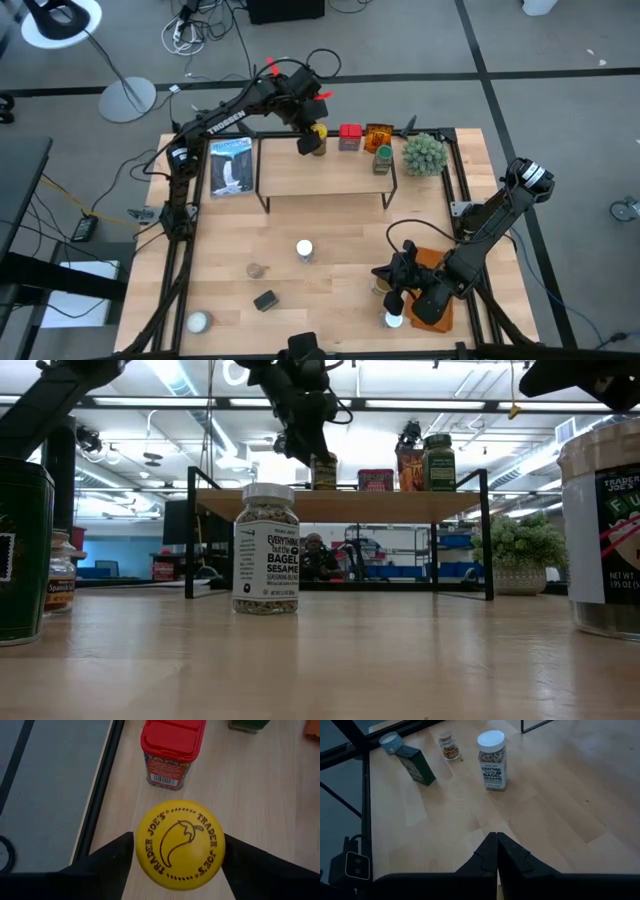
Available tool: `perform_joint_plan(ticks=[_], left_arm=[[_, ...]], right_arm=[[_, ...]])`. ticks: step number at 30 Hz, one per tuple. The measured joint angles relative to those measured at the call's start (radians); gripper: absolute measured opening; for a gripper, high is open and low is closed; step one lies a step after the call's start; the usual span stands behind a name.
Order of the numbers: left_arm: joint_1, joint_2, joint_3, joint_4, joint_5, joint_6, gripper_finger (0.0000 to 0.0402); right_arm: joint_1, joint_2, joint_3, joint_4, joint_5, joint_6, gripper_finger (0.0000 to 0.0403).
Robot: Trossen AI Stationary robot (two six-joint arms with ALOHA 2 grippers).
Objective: Shelf spices
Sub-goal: Put the yellow seasoning bottle on the shelf, then put the black seasoning can on the shelf
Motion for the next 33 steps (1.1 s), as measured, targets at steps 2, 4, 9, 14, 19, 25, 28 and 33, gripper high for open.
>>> perform_joint_plan(ticks=[2,4,9,14,19,25,28,33], left_arm=[[0.000,0.000,0.000,0.000,0.000,0.000,0.0302],[0.000,0.000,0.000,0.000,0.000,0.002,0.0310],[0.000,-0.007,-0.001,-0.010,-0.060,0.002,0.0316],[0.001,-0.041,-0.001,-0.034,-0.090,0.002,0.0317],[-0.013,-0.088,-0.001,-0.087,-0.088,-0.006,0.0317],[-0.077,-0.144,-0.029,-0.102,-0.047,-0.027,0.0317],[-0.132,-0.198,-0.102,-0.032,-0.046,-0.040,0.0317],[-0.235,-0.358,-0.350,0.144,-0.171,-0.107,0.0317]], right_arm=[[0.000,0.000,0.000,0.000,0.000,0.000,0.0003],[0.000,0.000,0.000,0.000,0.000,0.000,0.0005],[0.000,0.000,0.000,0.000,0.000,0.000,0.0004],[0.000,0.000,0.000,-0.001,0.000,0.000,0.0002],[0.000,0.000,0.000,-0.004,0.000,0.000,0.0006],[0.000,0.000,0.000,-0.009,0.000,0.000,0.0002],[0.001,0.000,0.000,-0.009,0.000,0.000,0.0001],[0.002,0.000,0.000,-0.009,-0.001,0.000,0.0004]])
